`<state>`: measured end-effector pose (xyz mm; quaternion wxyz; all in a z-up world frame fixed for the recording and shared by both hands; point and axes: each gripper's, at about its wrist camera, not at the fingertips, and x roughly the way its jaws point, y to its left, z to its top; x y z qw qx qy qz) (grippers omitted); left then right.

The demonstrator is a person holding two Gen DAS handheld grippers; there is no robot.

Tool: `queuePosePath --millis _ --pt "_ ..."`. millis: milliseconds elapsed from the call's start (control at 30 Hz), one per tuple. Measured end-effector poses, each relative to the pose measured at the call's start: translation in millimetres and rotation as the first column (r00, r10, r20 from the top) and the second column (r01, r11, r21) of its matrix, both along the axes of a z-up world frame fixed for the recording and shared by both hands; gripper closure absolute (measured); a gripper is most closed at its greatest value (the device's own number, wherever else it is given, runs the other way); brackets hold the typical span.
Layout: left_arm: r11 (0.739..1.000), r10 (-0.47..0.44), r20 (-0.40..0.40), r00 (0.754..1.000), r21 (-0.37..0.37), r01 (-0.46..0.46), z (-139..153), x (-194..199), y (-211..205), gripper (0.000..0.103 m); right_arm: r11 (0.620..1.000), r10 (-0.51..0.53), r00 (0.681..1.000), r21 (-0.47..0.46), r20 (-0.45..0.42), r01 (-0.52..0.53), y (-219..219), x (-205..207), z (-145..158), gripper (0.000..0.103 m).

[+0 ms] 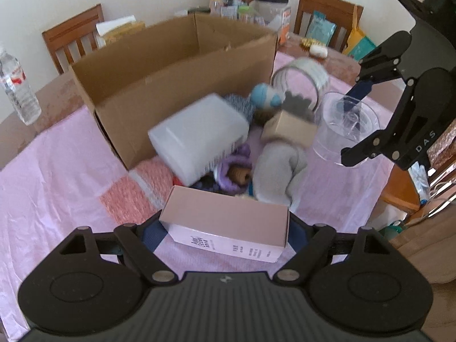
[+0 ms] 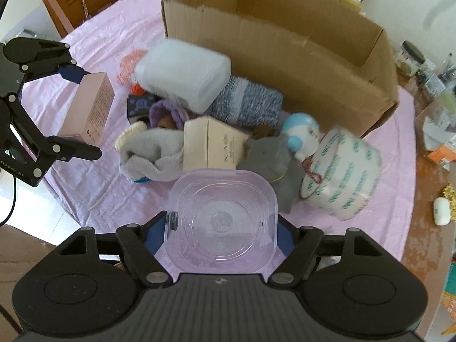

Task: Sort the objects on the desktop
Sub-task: 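Drop the pink box and clear container into the cardboard box with both tools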

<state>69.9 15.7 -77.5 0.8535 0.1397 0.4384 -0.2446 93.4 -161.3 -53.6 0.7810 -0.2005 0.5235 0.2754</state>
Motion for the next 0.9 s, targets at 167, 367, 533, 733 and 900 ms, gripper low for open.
queuePosePath --millis 167,367,533,733,900 --pt "1.0 0.011 0.035 0.999 -0.021 -0.01 21 4 0 0.019 1.0 -0.016 0.999 0.015 0.044 0.015 -1 3 21 0.023" --pt "0.998 0.036 0.084 0.996 -0.044 -0.033 43 20 1 0.019 0.998 -0.034 0.996 0.058 0.086 0.029 -3 16 44 0.023" --pt "0.997 0.066 0.137 0.988 -0.044 -0.061 56 38 -3 0.019 0.997 -0.032 0.99 0.079 0.138 0.021 -3 29 59 0.023" --pt "0.994 0.103 0.184 0.978 -0.054 -0.094 68 63 -5 0.019 0.994 -0.027 0.983 0.112 0.18 0.006 0 53 73 0.023" --pt "0.992 0.127 0.216 0.968 -0.055 -0.117 75 87 -7 0.019 0.99 -0.036 0.979 0.138 0.202 0.008 4 78 80 0.023"
